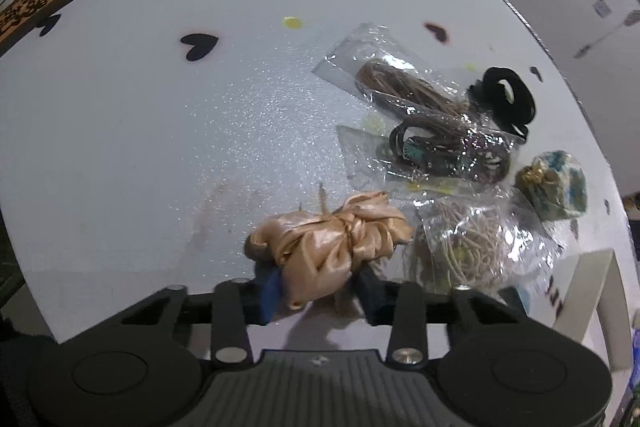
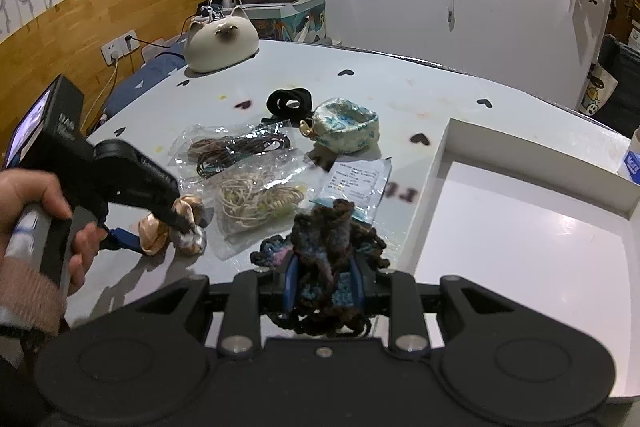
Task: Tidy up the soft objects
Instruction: 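Close the left tool on the peach satin bow, then lift and carry the bow and knitted bundle over the white box with both tools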
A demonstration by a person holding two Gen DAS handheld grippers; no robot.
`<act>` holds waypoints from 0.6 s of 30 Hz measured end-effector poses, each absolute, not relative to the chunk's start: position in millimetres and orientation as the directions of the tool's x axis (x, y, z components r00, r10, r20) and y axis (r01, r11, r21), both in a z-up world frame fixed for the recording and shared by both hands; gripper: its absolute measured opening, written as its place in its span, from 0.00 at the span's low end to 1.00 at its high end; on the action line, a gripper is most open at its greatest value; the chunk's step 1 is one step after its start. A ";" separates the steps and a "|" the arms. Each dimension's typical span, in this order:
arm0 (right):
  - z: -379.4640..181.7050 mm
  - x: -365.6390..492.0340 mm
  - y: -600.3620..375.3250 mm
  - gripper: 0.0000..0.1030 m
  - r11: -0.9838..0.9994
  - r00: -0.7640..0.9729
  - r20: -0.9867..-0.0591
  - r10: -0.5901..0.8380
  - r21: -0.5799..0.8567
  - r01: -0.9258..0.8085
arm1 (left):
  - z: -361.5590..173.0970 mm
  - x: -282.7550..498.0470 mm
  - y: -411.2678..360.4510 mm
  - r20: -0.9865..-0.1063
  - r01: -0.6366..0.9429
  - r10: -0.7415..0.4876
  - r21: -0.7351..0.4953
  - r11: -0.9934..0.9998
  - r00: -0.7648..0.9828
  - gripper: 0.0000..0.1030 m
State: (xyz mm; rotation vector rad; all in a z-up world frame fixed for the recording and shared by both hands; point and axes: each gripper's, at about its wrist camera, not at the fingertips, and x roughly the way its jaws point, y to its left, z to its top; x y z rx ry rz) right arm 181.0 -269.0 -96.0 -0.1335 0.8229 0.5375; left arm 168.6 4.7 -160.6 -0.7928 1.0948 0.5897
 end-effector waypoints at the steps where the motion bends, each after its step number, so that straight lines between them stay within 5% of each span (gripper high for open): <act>1: -95.4 180.2 -267.3 0.27 0.859 0.556 -0.726 0.404 0.093 -0.503 | -159.7 165.4 6.4 -0.930 -0.749 0.032 -0.275 0.603 0.367 0.28; 18: -77.9 140.3 -222.3 0.27 0.895 0.636 -0.678 0.368 0.072 -0.440 | -115.6 117.3 35.6 -0.825 -0.492 -0.036 -0.371 0.788 0.564 0.19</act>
